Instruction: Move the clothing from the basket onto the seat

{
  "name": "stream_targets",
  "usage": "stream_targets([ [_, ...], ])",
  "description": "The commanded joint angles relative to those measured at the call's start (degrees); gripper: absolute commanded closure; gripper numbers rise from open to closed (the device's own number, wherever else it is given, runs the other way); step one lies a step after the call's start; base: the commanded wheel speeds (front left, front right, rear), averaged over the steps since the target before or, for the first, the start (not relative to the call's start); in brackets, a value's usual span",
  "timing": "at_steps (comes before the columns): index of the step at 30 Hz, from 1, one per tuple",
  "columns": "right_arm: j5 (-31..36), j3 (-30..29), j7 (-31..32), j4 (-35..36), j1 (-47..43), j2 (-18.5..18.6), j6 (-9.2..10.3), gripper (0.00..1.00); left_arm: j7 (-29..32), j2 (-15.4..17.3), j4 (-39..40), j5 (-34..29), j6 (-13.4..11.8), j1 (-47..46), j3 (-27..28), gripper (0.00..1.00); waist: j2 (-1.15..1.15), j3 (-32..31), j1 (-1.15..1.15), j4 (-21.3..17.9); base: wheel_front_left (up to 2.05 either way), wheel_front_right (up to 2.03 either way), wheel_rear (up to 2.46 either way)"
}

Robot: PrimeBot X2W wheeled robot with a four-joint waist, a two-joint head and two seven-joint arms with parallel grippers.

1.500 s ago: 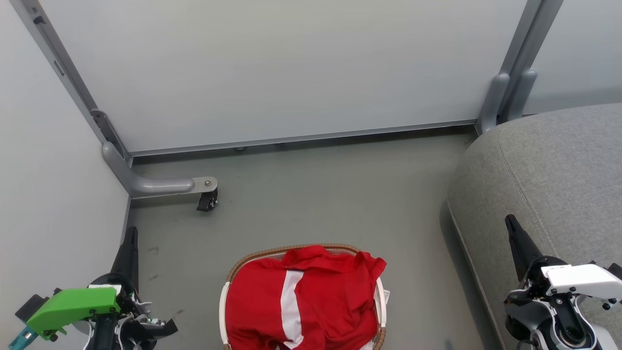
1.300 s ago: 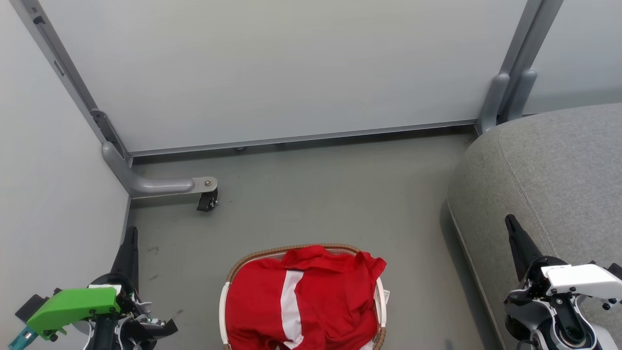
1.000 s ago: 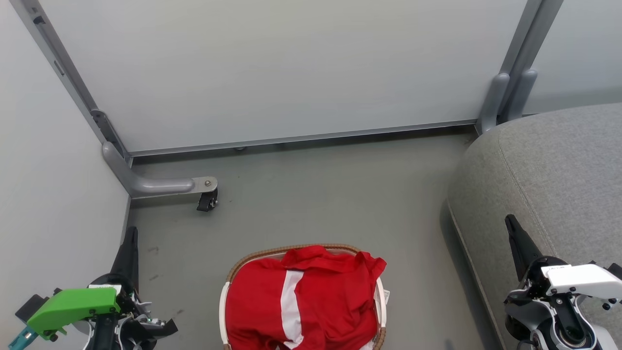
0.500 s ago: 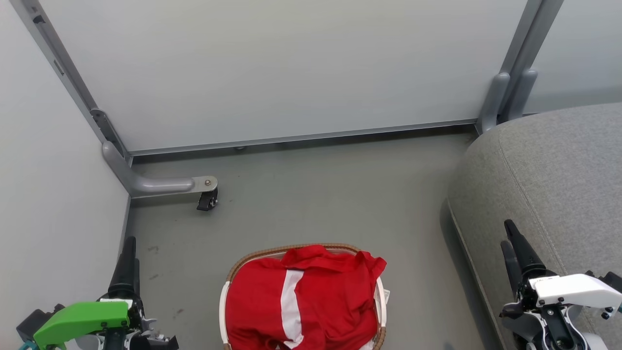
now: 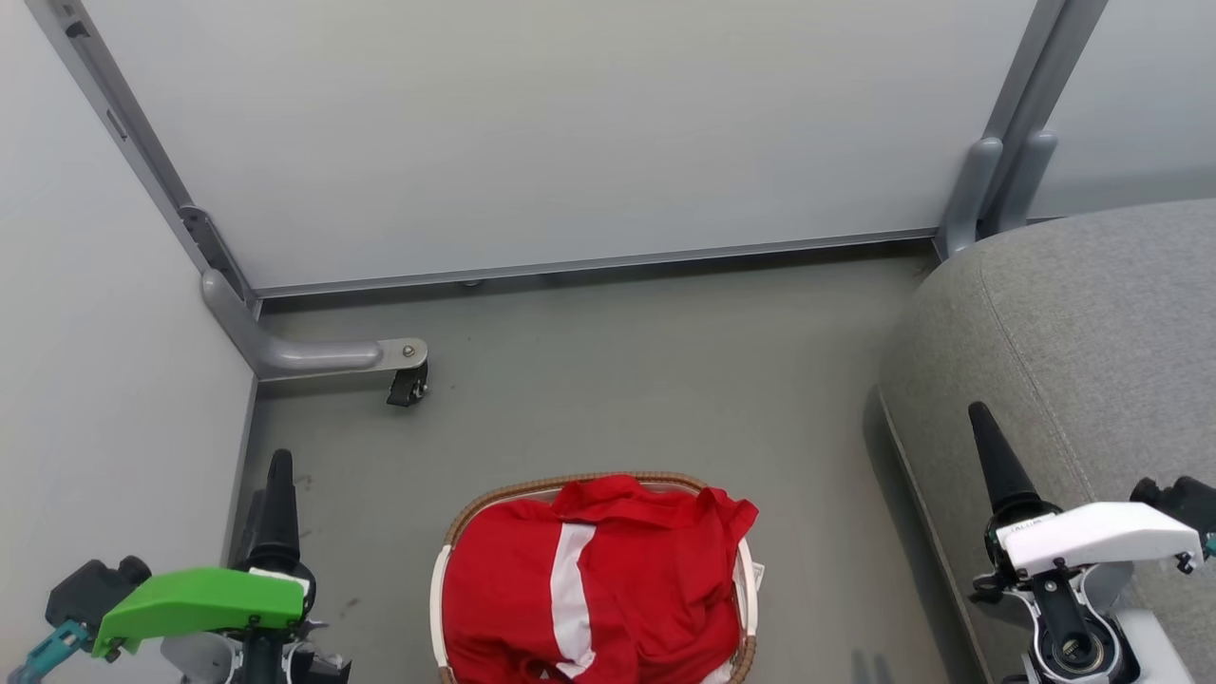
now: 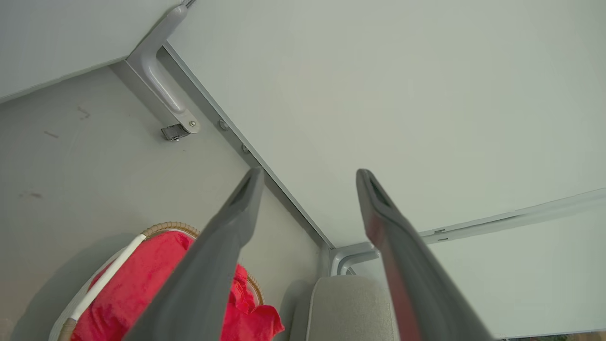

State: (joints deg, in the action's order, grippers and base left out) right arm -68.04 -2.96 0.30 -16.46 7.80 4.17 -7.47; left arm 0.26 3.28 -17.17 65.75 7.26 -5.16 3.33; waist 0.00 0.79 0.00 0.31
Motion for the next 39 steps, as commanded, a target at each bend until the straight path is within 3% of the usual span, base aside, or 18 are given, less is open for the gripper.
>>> stream_targets([
  [1,2.69,0.48,-0.68,0.54,2.00,0.72,-0.02,0.00,-0.68,0.96,0.39,-3.05,0.11,-1.93,-0.60,0.00,0.00,0.03,0.00,0.02,0.00,0.00,0.00],
  [15,17.53,3.44,-3.66,-2.02,3.79,1.00,-0.02,0.00,-3.65,2.50,-2.63,-17.18,-1.29,-2.86,-5.80,0.00,0.00,-0.08,0.00,0.31,0.00,0.00,0.00],
  [32,33.41,4.18,-6.80,-5.16,4.26,0.21,-0.03,0.00,-6.77,4.49,-4.18,-30.43,-7.18,-3.19,-12.09,0.00,0.00,-0.08,0.00,0.43,0.00,0.00,0.00],
  [39,38.50,4.21,-7.96,-6.07,3.72,-0.09,-0.03,0.00,-7.95,5.29,-4.20,-34.42,-8.46,-3.01,-14.12,0.00,0.00,-0.13,0.00,0.59,0.00,0.00,0.00],
])
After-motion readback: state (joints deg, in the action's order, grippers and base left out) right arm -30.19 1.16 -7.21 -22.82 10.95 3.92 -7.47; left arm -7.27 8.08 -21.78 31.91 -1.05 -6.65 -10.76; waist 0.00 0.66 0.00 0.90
